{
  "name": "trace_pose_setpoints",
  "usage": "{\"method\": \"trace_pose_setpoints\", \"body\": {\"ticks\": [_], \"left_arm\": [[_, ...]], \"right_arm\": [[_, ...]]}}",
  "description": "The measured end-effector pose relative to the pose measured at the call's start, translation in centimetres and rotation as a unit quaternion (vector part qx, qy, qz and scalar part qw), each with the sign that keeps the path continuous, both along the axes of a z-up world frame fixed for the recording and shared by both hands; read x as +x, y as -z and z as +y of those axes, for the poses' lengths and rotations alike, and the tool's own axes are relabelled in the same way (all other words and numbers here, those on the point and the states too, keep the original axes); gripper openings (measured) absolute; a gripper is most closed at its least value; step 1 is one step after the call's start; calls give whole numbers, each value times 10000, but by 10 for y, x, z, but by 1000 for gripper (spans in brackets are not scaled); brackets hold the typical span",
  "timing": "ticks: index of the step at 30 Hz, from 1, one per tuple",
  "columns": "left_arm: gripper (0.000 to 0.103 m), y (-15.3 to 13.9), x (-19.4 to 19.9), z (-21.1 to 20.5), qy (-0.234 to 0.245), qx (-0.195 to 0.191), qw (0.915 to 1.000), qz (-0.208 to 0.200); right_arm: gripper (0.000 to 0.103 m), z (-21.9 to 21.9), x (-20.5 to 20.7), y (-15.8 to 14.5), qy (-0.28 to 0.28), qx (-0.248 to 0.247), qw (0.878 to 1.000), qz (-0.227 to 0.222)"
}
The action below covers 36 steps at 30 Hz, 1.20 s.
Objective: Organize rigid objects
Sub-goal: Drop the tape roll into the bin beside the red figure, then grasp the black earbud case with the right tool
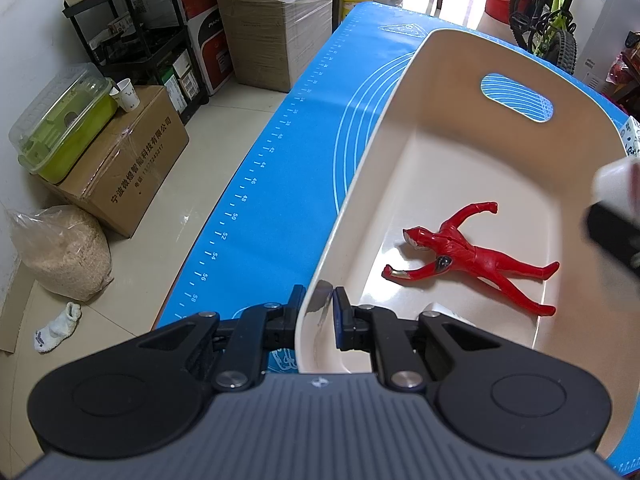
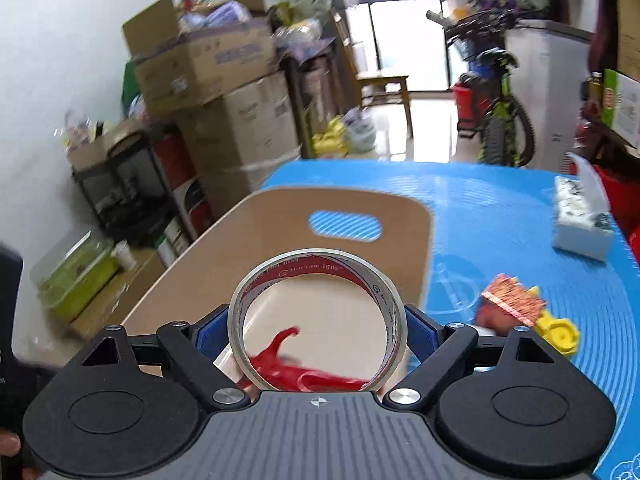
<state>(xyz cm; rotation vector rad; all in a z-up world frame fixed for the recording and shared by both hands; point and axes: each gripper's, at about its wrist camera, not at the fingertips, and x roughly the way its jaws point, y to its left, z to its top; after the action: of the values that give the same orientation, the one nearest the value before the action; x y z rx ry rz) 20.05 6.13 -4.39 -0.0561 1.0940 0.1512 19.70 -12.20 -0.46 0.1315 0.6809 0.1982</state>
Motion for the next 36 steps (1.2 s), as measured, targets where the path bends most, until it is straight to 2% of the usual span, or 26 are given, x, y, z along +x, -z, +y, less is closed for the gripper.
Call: {"method": "trace_pose_setpoints", "body": {"ticks": [7,10,15,19,25,36], "left_arm": [[16,-1,0,0,16,-1,10000,-10],[16,-1,0,0,17,-4,10000,-6],[16,-1,0,0,20,4,10000,-6],[16,-1,0,1,24,6,10000,-13],[16,-1,0,1,23,0,10000,-9],[16,-1,-1,1,17,-9,10000,-9]], "right_arm": [[87,36,4,23,-529,-584,9959,455],[88,47,2,26,-591,-960,9927,428],[88,51,3,29,-651,-1101,9909,415],[90,53,4,28,-621,-1145,9906,409],[96,38,1,15,-462,-887,9945,318],[96,-20,-13,-24,156,-452,9988,-59]]}}
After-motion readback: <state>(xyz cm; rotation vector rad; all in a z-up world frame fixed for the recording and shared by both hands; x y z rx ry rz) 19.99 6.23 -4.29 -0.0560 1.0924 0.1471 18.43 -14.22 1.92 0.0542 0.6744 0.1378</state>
